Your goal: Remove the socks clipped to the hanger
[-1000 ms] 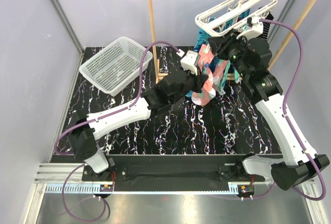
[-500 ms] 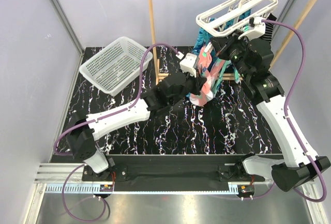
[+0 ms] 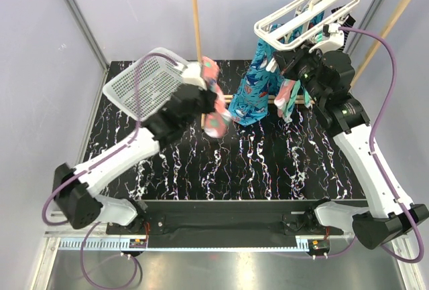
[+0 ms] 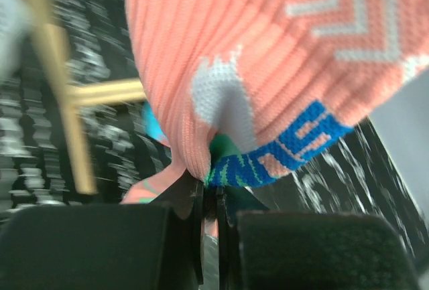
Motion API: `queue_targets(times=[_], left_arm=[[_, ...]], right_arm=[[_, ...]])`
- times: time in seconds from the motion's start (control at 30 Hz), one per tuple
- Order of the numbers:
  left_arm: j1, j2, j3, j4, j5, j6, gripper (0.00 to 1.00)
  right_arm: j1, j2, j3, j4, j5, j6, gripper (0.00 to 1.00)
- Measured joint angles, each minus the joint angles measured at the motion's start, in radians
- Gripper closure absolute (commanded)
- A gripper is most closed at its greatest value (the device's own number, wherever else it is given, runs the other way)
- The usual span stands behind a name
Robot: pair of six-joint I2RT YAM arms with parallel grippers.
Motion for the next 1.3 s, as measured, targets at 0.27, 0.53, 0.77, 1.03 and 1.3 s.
queue_targets(times=[0.27,0.53,0.77,1.03,1.3], left_arm=[[0.31,-0.07,0.131,-0.091,-0.029,0.024,1.0],[0.646,0.065,0.346,-0.172,0.1,0.001,1.0],[0.812,0.361,0.445,-0.186,0.186,-0.043,0.98],[0.792,0.608,0.599,-0.332,0.204,0.0,0.43],[0.769,0.614,0.635,-0.534,0.147,0.048,0.25]], right_arm=[[0.0,-0.07,-0.046,-0.044,-0.032,0.005,0.09],[0.0,-0.27,-0.183,-0.157,-0.104,0.042,0.0],[0.0,-0.465,-0.255,-0.254,-0.13,0.089,0.0],[0.0,-0.483,-0.201,-0.321,-0.129,0.084,0.0],[0.0,-0.458,-0.201,-0.362,-0.146,0.076,0.0]])
